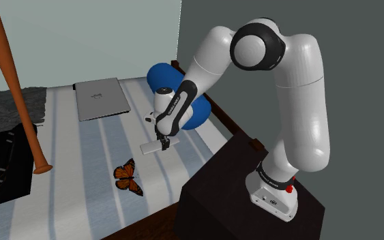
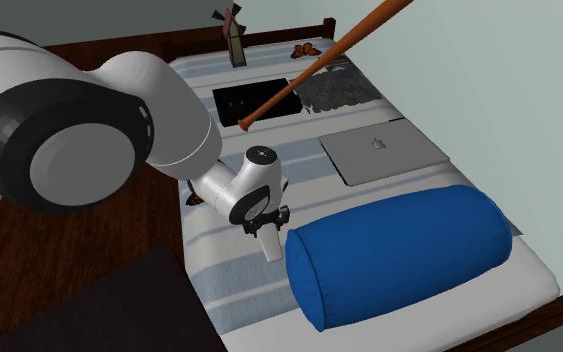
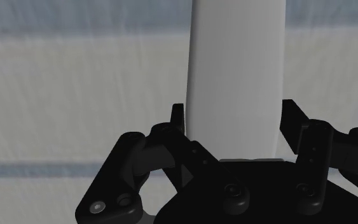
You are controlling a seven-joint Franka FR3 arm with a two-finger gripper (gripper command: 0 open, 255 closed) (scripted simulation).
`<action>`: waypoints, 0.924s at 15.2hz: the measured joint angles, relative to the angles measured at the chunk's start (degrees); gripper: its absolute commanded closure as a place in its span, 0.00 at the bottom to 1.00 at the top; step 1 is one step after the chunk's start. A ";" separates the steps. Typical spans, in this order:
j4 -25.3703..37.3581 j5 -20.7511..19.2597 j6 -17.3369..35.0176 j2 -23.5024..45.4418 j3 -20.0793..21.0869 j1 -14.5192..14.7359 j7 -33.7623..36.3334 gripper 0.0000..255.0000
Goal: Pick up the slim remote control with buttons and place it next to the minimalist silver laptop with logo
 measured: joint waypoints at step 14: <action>-1.73 -0.22 -4.59 -6.34 -0.27 0.20 0.23 1.00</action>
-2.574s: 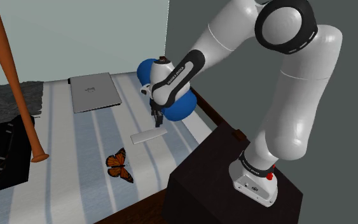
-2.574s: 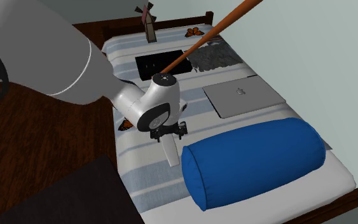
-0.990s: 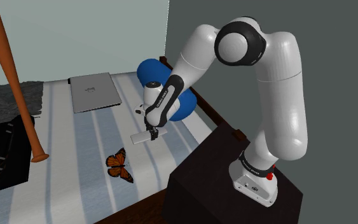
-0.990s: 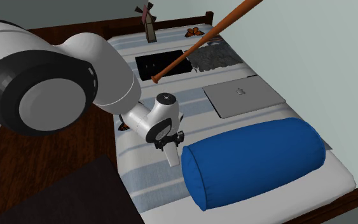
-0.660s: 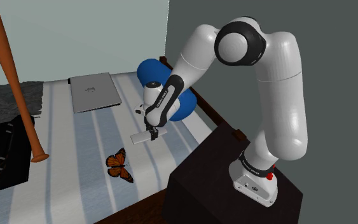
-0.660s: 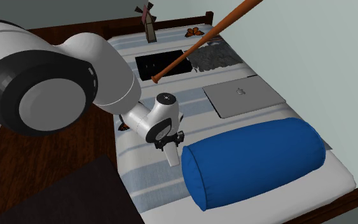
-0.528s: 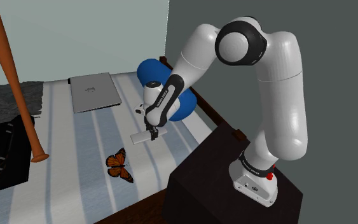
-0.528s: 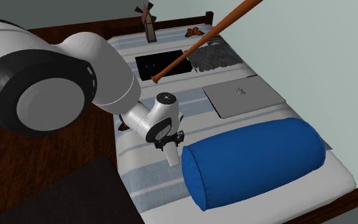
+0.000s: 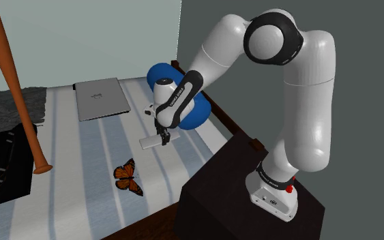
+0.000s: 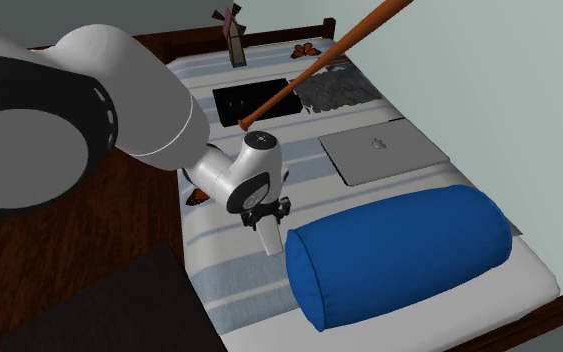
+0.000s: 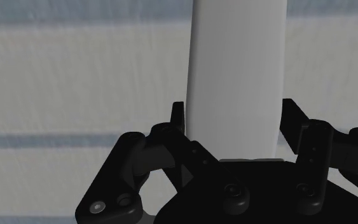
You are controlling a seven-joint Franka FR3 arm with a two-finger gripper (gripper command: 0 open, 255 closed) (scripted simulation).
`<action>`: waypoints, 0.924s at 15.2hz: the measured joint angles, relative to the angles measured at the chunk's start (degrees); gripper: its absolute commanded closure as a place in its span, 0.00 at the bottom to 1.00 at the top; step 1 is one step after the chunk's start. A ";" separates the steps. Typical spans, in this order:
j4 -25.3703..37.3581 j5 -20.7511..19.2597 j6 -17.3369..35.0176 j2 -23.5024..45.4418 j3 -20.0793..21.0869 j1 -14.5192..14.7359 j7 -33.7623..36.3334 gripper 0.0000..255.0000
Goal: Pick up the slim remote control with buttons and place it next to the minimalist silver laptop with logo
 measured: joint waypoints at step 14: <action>8.31 -0.04 -9.90 -1.49 -0.75 -2.17 -2.63 1.00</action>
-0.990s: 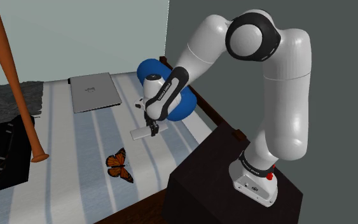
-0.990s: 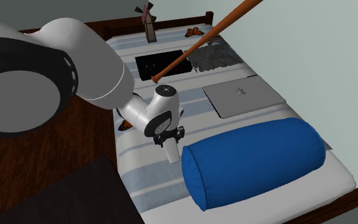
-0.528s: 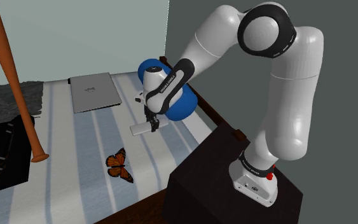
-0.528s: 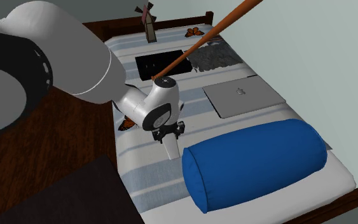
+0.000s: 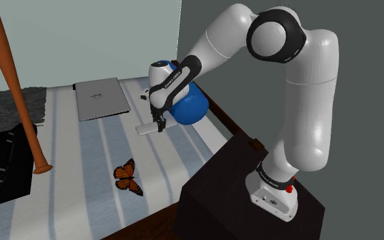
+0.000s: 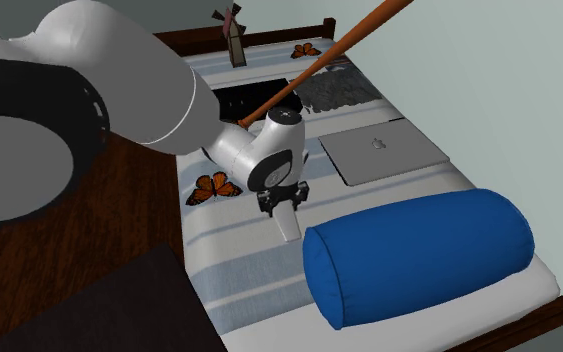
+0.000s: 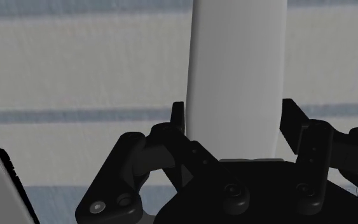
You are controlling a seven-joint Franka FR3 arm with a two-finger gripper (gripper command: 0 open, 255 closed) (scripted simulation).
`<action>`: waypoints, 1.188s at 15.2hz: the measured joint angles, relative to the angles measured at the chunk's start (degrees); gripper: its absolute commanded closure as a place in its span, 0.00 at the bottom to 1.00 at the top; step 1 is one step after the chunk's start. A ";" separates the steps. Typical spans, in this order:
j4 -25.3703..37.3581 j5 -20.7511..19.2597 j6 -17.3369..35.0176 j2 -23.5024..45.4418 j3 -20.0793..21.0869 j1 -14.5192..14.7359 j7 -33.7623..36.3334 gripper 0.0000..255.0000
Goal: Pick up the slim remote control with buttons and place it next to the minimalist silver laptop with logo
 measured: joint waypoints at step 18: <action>57.67 0.58 -25.28 32.46 -0.81 -7.91 -7.53 1.00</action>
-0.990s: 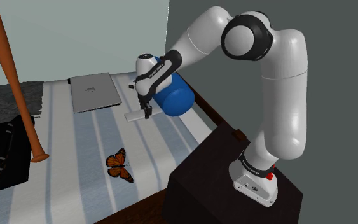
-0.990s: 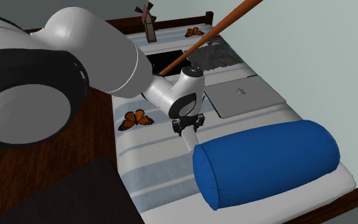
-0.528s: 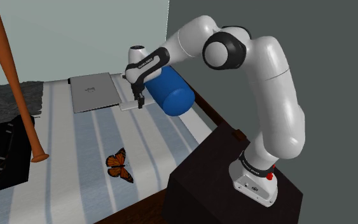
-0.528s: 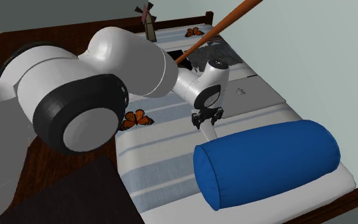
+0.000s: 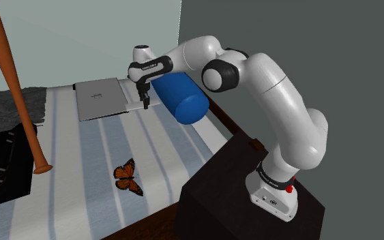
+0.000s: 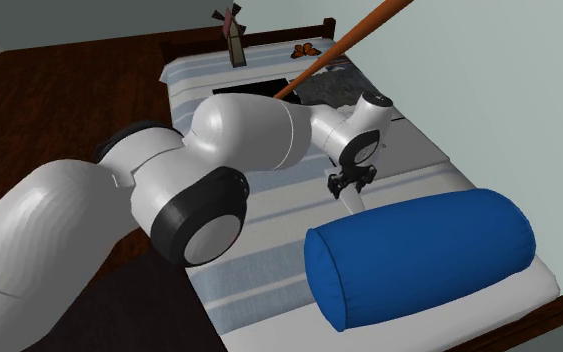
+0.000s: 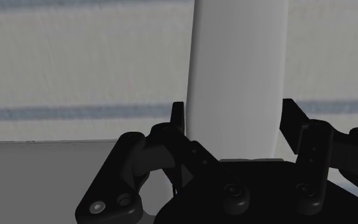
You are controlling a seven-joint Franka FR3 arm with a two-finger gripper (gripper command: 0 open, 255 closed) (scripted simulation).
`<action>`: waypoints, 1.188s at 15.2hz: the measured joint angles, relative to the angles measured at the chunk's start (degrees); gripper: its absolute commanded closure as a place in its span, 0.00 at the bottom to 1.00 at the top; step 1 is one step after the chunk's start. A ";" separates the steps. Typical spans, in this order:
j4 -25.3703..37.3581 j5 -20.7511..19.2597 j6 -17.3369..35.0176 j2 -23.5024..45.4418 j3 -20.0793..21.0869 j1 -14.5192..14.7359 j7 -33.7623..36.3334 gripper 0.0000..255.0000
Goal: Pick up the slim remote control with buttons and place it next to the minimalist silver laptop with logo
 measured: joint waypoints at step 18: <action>4.01 0.11 3.87 7.90 0.16 -0.17 -0.10 1.00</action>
